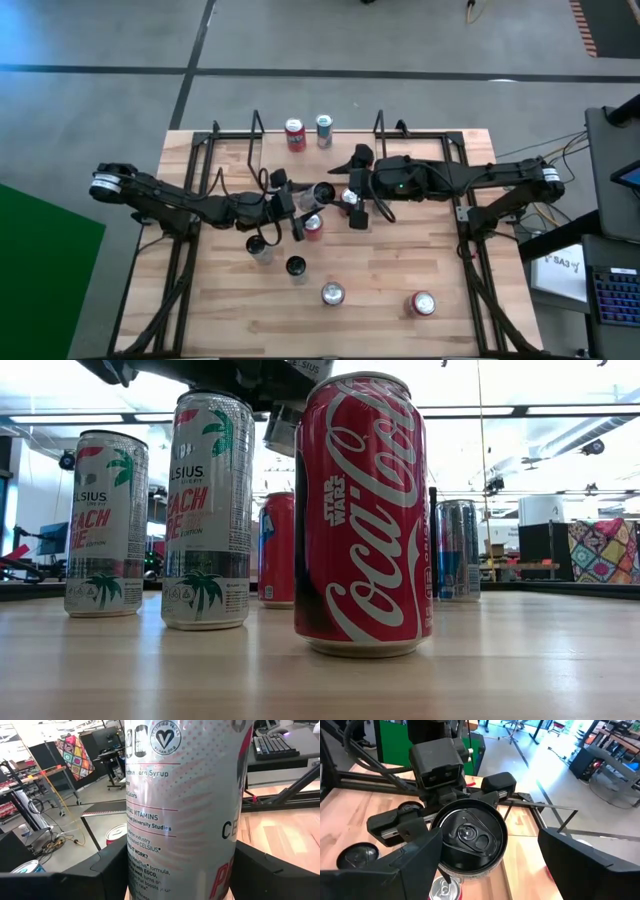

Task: Place canned beverage on shelf
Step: Put the bottom right white soda can on the shelf

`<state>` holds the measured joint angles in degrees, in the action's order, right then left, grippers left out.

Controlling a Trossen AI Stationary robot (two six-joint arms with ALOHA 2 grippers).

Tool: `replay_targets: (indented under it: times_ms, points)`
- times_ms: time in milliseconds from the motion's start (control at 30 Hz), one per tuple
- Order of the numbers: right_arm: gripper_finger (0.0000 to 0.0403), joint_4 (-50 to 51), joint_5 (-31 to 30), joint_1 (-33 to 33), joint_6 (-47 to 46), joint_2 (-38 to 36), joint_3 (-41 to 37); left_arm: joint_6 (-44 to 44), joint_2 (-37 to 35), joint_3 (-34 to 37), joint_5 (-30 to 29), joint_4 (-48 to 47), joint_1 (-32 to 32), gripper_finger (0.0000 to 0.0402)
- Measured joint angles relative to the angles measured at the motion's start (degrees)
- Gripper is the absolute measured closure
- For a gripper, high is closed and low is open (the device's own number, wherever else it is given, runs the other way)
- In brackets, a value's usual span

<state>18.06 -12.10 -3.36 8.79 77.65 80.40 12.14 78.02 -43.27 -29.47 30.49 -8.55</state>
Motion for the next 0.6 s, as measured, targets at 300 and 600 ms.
replay_targets:
  times_ms: [300,600]
  points:
    - [0.0085,-2.06,-0.73,0.02,1.06,-0.10,-0.06,-0.13,0.02,-0.17,-1.33,0.53,0.56,0.0153]
    - [0.0082,0.25,0.54,-0.02,0.00,-0.31,2.89,-0.90,0.02,-0.22,-1.68,0.99,0.82,0.0153]
